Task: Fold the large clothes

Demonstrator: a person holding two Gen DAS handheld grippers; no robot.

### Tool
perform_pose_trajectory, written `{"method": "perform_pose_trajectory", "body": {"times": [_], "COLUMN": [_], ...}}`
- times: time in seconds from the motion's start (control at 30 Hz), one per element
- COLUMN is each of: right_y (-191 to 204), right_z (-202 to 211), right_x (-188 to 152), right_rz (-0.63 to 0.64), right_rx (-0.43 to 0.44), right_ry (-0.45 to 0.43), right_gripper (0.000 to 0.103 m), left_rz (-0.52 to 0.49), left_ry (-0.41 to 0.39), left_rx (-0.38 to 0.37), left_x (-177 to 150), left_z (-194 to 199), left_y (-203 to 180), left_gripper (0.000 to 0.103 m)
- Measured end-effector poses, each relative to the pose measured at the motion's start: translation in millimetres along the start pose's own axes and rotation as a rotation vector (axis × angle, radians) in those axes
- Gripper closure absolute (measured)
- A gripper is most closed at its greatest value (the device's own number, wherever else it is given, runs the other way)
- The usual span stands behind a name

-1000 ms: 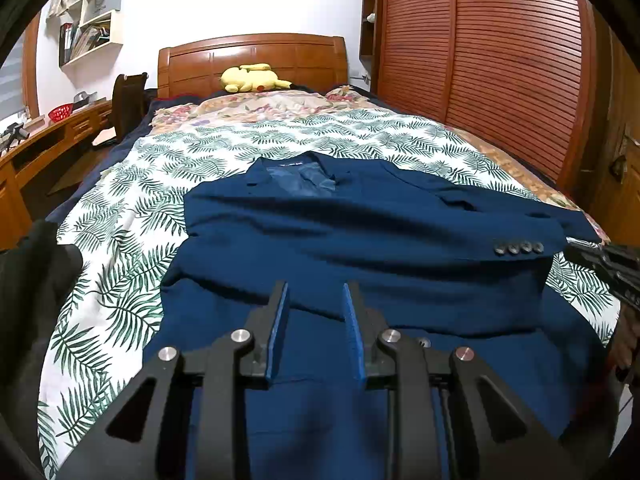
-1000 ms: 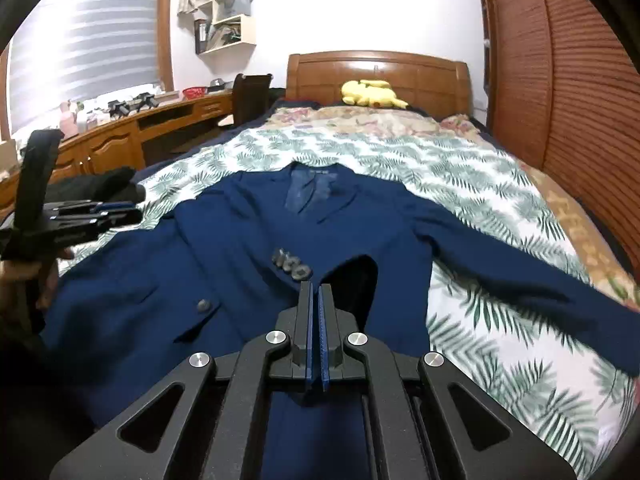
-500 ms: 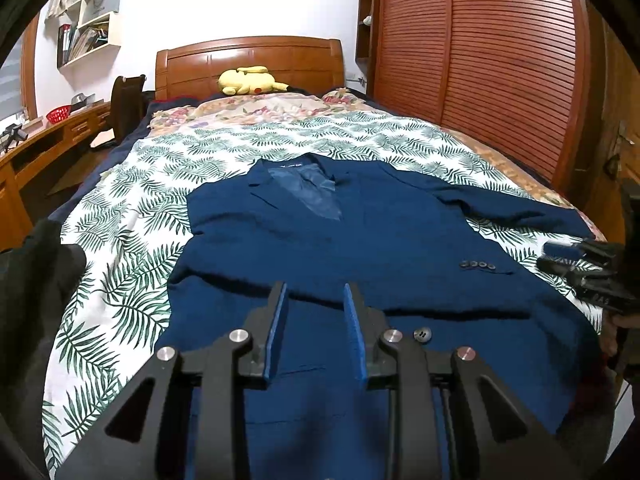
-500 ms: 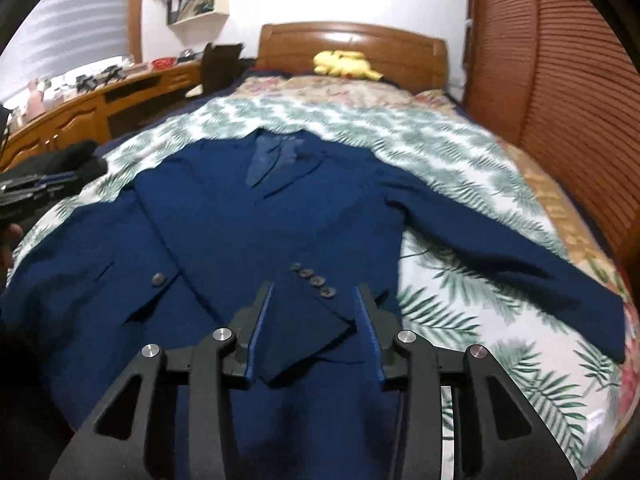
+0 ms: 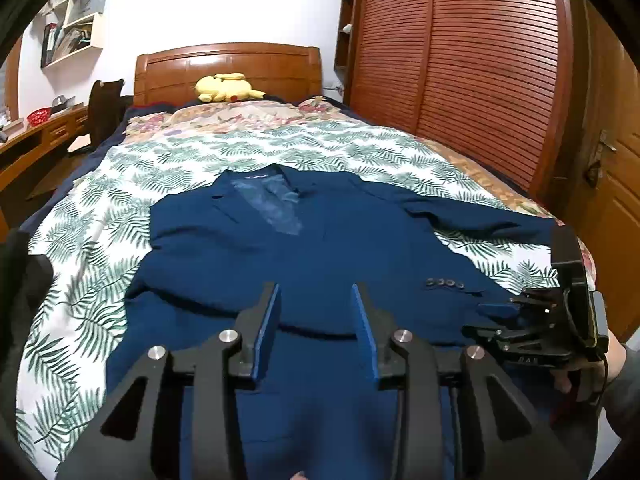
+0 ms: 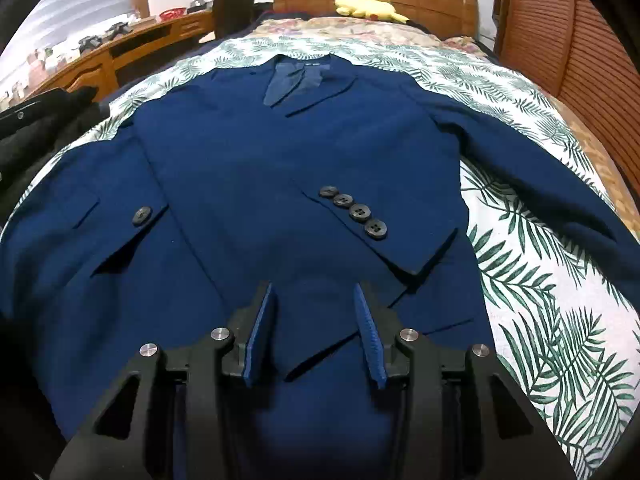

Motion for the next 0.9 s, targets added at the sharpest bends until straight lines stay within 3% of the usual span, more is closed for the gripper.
{"method": "perform_pose_trajectory", "body": {"times": [0.17, 0.33, 0.8, 0.9], "right_y": [-11.1, -45.5, -222.0, -257.3], "right_z": [14.9, 45.1, 123.8, 135.3], "right_x": [0.4, 5.1, -10.4, -15.9], "right_rz": [-0.008, -0.02, -0.179, -0.219], "right_rx": [-0.013, -0.081, -0.406, -0.47], "right_ry": [-0.011, -0.044, -0.017, -0.02], "right_gripper": [0.06, 0.06, 0.057, 0.05], "left_rz": [-0.012, -0.039, -0.108, -0.114], "left_ry": [0.005, 0.025, 0.093, 0.111], "left_rx": [-0.024, -0.035, -0.094, -0.103], "left_x": [-0.7, -6.2, -33.8, -40.1], "left_z": [-11.0, -21.0, -35.7, -38.2], "left_y": [-17.6, -32.5, -77.9, -83.2], "left_gripper": [0.066, 0.066, 0.066, 0.066]}}
Point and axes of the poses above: each gripper's, at about its wrist camera, not at the fingertips, and z roughly against the way its jaws point, y to its left, x to its top, the point moved 8 cm from there along -z, roughly the way its jaws point, and after that the axes turned 14 degrees about -y, right-handed, at the moved point
